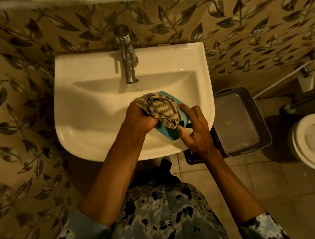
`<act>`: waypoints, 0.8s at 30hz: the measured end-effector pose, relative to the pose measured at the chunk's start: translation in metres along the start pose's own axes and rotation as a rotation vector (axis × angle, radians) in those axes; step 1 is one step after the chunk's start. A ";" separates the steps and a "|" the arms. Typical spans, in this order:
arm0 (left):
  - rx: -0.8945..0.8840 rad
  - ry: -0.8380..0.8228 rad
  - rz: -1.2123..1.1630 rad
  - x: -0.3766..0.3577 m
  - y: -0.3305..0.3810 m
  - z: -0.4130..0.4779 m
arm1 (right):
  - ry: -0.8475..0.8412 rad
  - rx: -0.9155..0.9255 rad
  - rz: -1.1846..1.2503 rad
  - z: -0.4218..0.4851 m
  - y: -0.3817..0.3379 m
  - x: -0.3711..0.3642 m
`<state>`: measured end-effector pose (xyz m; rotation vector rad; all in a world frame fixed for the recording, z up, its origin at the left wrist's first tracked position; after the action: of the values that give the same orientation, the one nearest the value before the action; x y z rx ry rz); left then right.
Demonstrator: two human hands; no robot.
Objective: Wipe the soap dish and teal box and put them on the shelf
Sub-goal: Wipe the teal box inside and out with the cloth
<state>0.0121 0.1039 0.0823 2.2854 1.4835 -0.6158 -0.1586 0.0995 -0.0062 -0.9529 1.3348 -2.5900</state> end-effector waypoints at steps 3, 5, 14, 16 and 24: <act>-0.057 -0.005 -0.057 -0.002 -0.016 0.002 | 0.080 -0.047 -0.003 0.003 0.001 -0.004; -0.068 -0.089 0.132 -0.002 -0.032 0.006 | 0.120 -0.029 -0.023 0.004 0.003 -0.005; 0.009 0.015 0.577 0.005 -0.028 0.020 | -0.095 -0.130 0.167 0.006 0.021 0.022; 0.048 0.013 0.230 0.005 -0.017 0.024 | -0.129 -0.107 0.090 0.012 0.022 0.025; -0.011 -0.063 -0.014 -0.013 -0.018 0.011 | 0.096 -0.138 0.153 0.015 0.016 0.001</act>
<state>-0.0106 0.0951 0.0794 2.2280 1.4714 -0.6748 -0.1546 0.0781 -0.0112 -0.7187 1.5614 -2.4850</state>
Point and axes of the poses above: each hand's wrist, its own z-axis towards the middle knuckle, its own x-axis out of the back of the hand, y = z × x, the point moved 1 cm from there along z, towards the middle knuckle, and after that the axes turned 14 degrees about x, right-handed, at the moved point
